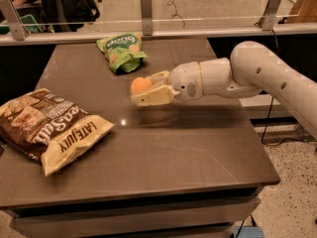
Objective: Move orange near brown chip bag
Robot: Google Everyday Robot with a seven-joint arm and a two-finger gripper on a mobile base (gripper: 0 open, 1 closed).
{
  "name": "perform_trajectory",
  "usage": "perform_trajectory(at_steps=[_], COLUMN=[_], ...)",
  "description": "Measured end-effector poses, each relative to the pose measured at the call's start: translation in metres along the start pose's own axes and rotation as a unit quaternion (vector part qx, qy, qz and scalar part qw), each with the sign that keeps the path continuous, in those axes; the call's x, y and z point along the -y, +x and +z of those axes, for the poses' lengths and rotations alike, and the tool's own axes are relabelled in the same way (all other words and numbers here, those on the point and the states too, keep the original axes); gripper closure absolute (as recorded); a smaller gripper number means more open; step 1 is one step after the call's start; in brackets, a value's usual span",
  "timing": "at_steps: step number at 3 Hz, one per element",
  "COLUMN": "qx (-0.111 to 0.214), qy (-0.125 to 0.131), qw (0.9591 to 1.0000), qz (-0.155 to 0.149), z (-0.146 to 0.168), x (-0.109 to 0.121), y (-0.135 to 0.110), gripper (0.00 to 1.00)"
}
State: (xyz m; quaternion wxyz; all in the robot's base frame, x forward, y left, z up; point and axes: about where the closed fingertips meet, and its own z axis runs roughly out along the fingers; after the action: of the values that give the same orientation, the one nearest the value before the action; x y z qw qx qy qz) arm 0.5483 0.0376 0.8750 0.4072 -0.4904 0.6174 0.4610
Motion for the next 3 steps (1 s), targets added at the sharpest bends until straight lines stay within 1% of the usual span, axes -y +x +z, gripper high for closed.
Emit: perform_trajectory(at_steps=[1, 2, 3], qx=[-0.01, -0.018, -0.019], qy=[-0.028, -0.047, -0.07], qw=[0.9995, 0.9985, 0.997], qz=[-0.011, -0.02, -0.027], z=[0.016, 0.026, 0.035], x=[-0.022, -0.035, -0.047], y=[0.013, 0.029, 0.039], gripper=[1.0, 1.0, 1.0])
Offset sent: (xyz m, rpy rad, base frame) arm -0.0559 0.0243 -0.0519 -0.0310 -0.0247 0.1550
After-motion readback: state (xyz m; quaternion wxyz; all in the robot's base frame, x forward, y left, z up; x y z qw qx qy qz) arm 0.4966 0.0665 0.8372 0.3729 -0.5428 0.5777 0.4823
